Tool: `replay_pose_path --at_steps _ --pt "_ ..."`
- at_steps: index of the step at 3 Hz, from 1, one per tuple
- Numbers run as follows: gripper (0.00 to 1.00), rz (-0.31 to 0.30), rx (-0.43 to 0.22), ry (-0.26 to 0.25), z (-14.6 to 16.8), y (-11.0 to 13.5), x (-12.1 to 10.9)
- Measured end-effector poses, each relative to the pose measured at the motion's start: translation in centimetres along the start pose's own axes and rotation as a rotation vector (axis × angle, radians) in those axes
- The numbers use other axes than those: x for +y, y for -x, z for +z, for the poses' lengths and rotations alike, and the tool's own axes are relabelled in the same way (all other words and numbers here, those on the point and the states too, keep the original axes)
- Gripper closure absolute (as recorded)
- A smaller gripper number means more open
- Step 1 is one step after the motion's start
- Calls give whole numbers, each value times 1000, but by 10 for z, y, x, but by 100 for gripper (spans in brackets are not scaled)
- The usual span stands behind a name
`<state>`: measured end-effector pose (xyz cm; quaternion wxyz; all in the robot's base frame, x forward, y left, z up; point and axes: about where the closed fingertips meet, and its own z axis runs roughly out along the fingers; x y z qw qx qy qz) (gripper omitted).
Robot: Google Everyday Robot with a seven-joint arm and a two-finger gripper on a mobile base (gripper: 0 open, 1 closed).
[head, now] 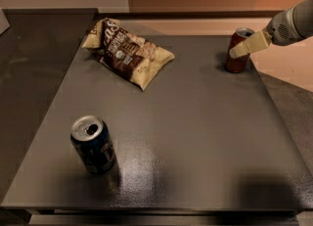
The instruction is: Pick coke can
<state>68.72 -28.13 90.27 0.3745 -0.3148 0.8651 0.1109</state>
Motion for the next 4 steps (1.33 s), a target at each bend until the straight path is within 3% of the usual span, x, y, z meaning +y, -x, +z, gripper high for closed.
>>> replay_pose_path --at_steps 2,3,4 --pt "63 -4 -30 56 0 7 10" --pt "87 -25 -61 76 -14 19 19" --pt "100 -59 -104 104 -36 38 30"
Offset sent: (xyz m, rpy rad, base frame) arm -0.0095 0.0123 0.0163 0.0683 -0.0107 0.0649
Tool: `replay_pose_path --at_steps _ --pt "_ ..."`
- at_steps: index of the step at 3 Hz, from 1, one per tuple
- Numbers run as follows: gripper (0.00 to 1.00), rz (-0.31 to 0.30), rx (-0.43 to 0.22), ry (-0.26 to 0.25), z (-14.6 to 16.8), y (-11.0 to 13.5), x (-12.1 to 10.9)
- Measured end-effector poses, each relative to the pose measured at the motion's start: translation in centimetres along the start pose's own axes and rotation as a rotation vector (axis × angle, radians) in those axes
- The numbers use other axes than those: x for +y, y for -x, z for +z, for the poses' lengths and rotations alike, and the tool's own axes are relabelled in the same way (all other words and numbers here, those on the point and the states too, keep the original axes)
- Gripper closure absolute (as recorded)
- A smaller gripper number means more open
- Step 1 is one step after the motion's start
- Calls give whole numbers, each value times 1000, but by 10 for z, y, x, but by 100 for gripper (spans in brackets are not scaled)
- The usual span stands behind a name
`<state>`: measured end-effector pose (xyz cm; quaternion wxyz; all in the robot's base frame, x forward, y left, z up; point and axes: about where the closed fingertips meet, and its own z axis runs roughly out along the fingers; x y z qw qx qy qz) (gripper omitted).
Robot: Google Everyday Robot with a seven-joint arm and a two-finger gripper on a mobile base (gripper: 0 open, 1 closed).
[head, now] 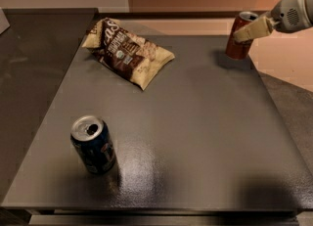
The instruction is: Pick coke can
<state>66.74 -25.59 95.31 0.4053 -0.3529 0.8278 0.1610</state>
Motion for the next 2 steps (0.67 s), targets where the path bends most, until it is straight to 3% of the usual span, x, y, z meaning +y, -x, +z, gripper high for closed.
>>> replay_pose_path --at_steps 2 --pt "100 -108 -30 75 -36 42 30"
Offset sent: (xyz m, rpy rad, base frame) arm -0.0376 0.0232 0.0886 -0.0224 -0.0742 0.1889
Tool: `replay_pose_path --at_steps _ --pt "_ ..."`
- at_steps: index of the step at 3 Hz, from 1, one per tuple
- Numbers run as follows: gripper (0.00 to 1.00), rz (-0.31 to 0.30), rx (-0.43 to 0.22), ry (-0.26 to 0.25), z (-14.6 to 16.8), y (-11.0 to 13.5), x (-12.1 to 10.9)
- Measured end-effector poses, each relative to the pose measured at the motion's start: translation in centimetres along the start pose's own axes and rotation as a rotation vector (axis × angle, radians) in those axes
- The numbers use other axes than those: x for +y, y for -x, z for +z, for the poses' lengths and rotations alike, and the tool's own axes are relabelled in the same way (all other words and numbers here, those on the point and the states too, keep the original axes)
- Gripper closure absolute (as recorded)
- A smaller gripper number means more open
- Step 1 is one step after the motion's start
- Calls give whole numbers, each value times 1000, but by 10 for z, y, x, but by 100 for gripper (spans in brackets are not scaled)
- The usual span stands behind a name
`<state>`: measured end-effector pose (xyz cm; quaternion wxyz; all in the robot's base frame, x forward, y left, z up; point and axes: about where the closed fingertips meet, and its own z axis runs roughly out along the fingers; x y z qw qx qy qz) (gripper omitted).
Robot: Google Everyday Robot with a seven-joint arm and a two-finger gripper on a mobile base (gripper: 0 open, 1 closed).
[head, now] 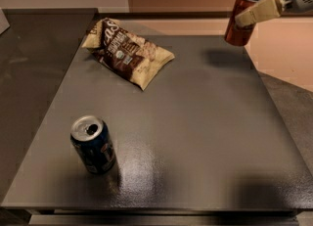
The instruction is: Pick coke can
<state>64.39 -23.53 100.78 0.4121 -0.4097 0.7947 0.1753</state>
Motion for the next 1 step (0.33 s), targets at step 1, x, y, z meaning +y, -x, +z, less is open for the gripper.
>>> replay_pose_path --at_steps 1 --pt "100 0 0 0 0 0 0"
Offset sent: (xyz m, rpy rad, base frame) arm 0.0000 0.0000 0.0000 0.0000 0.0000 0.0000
